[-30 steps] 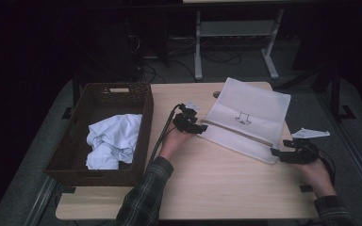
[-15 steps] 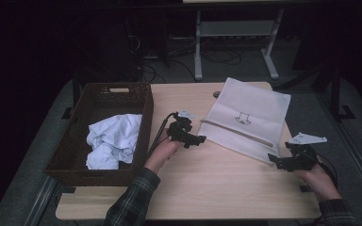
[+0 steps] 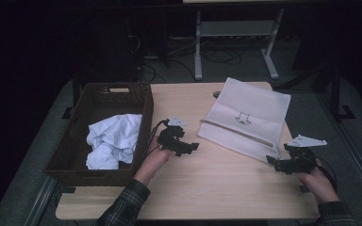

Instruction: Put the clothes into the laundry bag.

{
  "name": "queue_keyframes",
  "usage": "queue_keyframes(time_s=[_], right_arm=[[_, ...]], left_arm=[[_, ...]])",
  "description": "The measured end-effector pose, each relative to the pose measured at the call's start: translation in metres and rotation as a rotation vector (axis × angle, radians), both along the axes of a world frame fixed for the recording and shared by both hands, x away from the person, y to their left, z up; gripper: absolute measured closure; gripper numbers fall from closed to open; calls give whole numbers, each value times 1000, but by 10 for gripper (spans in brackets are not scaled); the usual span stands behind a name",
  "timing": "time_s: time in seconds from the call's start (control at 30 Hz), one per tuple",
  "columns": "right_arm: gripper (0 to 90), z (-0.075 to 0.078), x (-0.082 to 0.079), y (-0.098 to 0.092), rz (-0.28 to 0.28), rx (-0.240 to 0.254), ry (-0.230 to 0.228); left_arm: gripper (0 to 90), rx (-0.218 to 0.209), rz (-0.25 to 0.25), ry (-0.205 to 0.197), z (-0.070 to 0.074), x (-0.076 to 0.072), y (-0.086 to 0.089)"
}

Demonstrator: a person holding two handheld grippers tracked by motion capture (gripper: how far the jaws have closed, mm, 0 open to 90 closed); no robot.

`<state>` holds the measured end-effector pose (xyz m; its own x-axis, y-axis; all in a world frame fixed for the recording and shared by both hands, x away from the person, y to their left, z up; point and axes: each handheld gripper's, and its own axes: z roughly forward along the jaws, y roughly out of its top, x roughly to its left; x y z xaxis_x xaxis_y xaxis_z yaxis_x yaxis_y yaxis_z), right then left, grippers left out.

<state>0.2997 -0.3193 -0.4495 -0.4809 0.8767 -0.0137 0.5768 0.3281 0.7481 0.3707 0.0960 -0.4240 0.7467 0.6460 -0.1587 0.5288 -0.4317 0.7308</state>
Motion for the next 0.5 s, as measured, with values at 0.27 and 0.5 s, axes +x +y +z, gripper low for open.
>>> queue_keyframes(time_s=[0.27,0.5], right_arm=[[129,1,-15,13,31,16,-3],[130,0,-21,26,44,42,-8]], left_arm=[[202,10,15,-33,-5,-28,16],[201,-11,24,-52,-9,-45,22]])
